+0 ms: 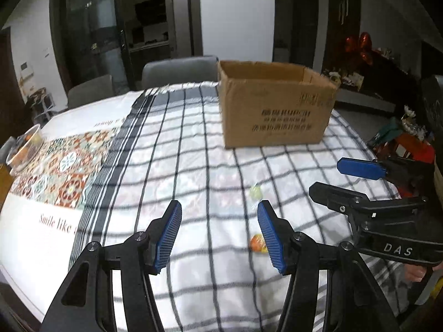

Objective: Organize snacks
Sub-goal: 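Grasp the yellow jelly pouch with the right tool while the left tool grasps the green candy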

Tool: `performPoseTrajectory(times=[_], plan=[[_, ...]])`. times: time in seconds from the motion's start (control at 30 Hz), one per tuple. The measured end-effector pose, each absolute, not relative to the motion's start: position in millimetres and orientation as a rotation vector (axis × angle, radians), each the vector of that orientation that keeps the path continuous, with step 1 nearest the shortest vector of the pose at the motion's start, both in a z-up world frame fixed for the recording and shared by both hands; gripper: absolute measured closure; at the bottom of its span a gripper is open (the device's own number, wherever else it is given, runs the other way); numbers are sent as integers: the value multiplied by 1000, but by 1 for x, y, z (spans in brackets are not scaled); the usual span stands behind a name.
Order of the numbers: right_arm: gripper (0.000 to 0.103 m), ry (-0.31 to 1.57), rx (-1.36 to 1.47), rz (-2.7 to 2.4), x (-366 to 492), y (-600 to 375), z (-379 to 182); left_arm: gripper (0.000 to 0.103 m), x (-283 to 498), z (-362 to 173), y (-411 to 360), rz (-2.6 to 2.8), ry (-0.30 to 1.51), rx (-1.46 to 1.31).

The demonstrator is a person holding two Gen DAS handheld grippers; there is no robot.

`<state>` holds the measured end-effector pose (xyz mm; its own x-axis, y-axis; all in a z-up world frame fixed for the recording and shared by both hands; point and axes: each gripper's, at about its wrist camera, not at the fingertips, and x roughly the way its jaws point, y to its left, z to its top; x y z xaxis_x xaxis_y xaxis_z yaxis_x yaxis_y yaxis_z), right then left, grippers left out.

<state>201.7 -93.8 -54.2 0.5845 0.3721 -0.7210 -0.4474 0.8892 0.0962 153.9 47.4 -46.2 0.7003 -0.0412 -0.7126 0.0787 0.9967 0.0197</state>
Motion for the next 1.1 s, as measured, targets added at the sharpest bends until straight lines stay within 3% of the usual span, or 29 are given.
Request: performPoseTrajectory(times=[0.93, 1.1], plan=[[48, 1111, -274, 668, 224, -37, -147, 47, 157, -107, 73, 6, 953, -37], [57, 1114, -286, 668, 226, -33, -155, 47, 159, -109, 75, 7, 958, -43]])
